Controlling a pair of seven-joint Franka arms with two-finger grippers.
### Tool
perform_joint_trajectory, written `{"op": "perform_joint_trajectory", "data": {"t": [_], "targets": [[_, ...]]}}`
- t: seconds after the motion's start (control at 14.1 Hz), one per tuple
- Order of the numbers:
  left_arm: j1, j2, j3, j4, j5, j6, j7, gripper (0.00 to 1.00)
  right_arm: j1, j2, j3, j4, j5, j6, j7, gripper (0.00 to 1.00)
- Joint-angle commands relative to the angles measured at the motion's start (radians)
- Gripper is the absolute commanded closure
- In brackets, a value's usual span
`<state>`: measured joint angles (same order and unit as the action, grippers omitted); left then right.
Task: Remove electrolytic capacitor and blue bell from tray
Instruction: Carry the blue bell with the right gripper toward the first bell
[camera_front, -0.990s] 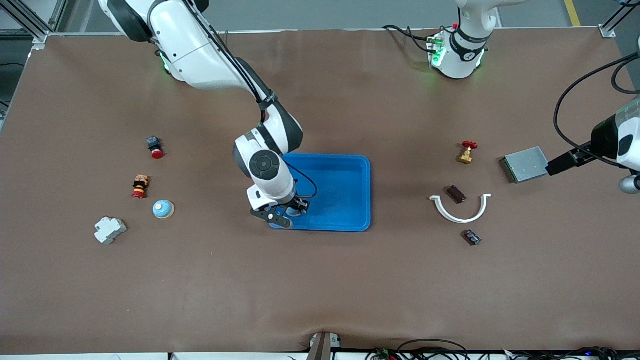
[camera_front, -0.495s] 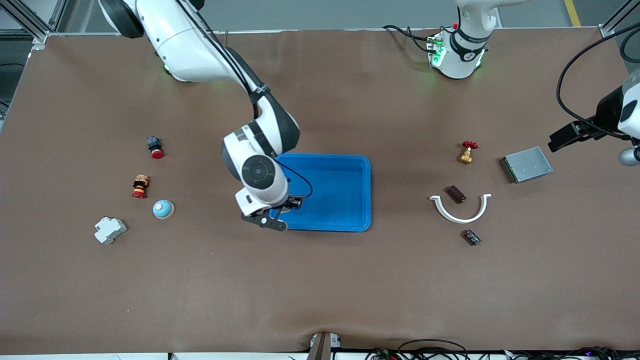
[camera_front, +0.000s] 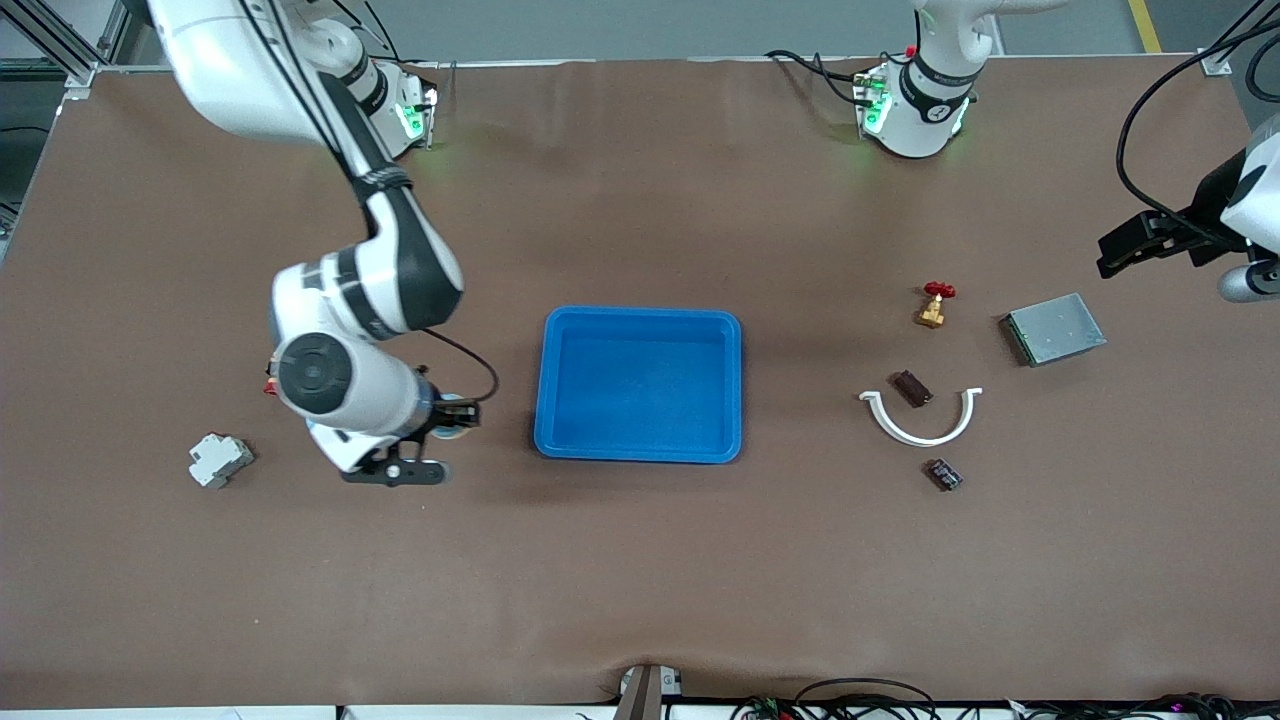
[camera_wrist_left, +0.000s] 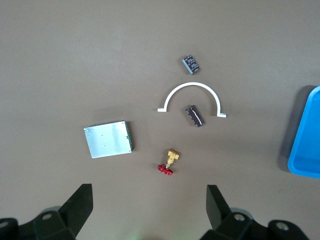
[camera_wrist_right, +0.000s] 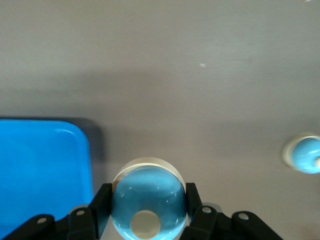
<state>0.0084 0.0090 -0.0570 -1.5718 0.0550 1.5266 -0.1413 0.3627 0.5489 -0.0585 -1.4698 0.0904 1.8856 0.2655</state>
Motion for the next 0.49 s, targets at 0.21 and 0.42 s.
{"op": "perform_joint_trajectory", "data": {"t": [0.21,0.42], "targets": [[-0.001,0.017,0.008,-0.004,-0.021,-0.002,0.049,0.0,-0.162,-0.156,0.02,-0.272,-0.006,0.098,-0.294,0.84],[-0.002,0.058,0.008,0.013,-0.02,-0.002,0.055,0.0,-0.217,-0.159,0.02,-0.365,-0.005,0.229,-0.408,0.83]]}}
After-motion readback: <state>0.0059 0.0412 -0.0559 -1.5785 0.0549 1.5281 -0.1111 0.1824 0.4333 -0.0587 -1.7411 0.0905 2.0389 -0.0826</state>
